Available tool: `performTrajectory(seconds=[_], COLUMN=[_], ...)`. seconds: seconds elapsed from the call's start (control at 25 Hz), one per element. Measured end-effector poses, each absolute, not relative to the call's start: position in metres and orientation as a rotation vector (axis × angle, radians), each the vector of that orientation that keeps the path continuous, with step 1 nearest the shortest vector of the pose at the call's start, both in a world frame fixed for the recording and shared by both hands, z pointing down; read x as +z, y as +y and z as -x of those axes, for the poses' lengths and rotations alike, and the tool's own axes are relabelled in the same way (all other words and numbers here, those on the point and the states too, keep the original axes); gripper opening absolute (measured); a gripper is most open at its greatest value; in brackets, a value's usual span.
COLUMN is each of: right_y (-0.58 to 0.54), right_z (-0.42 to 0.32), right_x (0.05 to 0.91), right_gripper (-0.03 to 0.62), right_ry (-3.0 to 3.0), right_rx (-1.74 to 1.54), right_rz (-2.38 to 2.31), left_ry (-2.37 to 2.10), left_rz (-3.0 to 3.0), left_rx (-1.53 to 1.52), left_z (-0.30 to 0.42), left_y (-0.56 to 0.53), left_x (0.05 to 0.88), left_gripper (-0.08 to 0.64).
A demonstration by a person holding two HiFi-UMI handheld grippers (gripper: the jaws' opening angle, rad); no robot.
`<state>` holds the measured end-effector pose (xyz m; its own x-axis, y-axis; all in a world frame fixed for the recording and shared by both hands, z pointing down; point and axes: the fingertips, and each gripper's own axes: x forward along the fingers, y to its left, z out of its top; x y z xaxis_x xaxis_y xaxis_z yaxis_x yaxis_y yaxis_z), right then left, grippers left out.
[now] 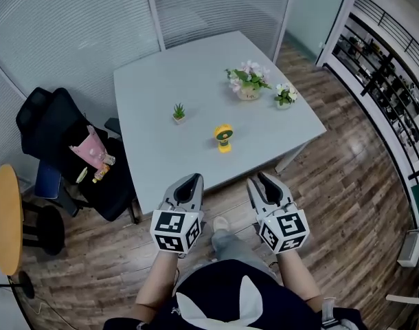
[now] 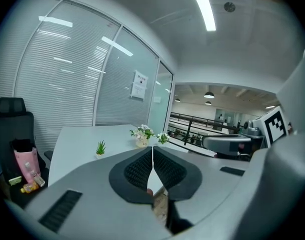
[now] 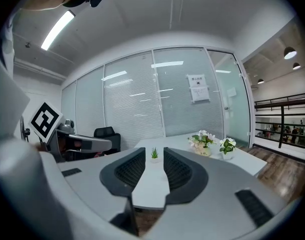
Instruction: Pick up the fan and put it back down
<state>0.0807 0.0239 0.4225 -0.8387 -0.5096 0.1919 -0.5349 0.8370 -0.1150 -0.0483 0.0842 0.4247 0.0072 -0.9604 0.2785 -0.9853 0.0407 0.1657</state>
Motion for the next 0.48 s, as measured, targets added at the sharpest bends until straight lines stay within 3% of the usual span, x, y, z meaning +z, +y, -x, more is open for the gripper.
performTrajectory(seconds=[0.28, 0.48], right_y=[-0.008, -0.025], right_z=[-0.063, -0.05], right_x=[0.432, 0.442], right_gripper=[0.254, 0.294], right_ry=[-2.819, -2.798], right_rx=[0.271, 0.298], right_rz=[-0.82, -0.797], left_ry=[-2.011, -2.008], left_rz=[-1.961, -1.957], left_rx=[0.113, 0.12], left_z=[0.069, 0.08], left_y=[0.061, 0.045], left_x=[0.427, 0.429], left_gripper=[0.025, 0.025])
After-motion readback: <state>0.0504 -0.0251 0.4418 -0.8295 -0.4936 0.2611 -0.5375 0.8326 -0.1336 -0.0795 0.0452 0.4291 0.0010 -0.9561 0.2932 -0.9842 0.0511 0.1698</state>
